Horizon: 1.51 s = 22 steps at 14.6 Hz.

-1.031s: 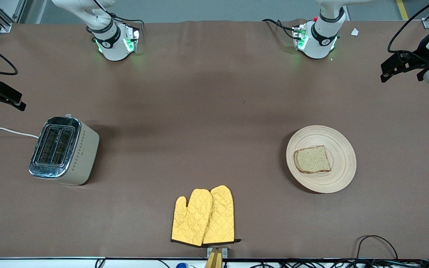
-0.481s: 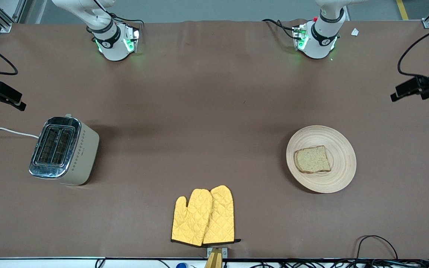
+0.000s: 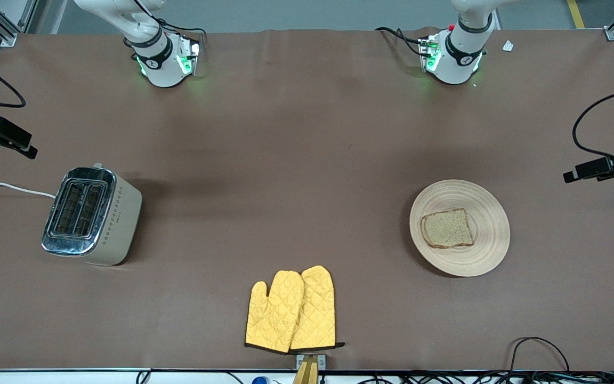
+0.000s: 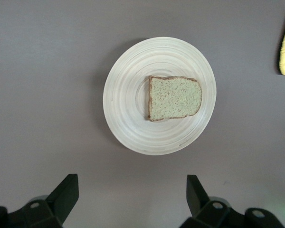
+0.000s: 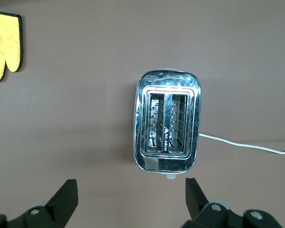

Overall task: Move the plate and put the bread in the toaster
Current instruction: 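Reach the left gripper toward the rim of the wooden plate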

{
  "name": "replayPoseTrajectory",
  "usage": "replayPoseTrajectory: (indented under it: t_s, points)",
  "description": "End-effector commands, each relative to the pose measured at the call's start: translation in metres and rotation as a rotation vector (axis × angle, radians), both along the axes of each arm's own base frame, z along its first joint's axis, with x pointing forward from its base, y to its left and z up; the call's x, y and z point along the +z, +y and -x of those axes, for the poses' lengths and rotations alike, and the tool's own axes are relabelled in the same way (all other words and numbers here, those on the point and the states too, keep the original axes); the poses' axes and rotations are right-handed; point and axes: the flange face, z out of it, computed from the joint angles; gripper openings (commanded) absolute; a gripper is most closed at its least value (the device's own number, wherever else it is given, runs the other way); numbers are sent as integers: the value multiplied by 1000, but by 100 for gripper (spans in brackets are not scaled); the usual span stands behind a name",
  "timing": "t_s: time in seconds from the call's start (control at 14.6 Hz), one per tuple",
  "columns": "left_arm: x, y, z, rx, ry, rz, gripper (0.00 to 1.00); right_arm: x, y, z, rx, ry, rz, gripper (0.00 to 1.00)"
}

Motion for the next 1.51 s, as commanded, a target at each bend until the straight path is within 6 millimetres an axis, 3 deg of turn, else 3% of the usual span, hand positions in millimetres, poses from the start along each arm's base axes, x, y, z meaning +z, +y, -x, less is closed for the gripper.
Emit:
replayPoseTrajectory:
  t_s: [0.0, 0.21, 0.34, 0.55, 0.76, 1.03, 1.44]
  points:
    - [-60, 43, -17, -26, -41, 138, 100, 1, 1, 7, 4, -9, 10, 100]
    - [-132, 73, -25, -65, -99, 245, 100, 1, 1, 7, 4, -9, 10, 100]
    - [-176, 79, -28, -76, -118, 320, 100, 1, 1, 7, 4, -9, 10, 100]
    - [-227, 85, -24, -36, -111, 429, 100, 1, 1, 7, 4, -9, 10, 100]
    - [-270, 92, -19, -25, -143, 522, 92, 1, 1, 7, 4, -9, 10, 100]
    - [-306, 85, -18, -3, -144, 572, 80, 1, 1, 7, 4, -9, 10, 100]
    - [-321, 77, -21, 21, -149, 593, 67, 1, 1, 7, 4, -9, 10, 100]
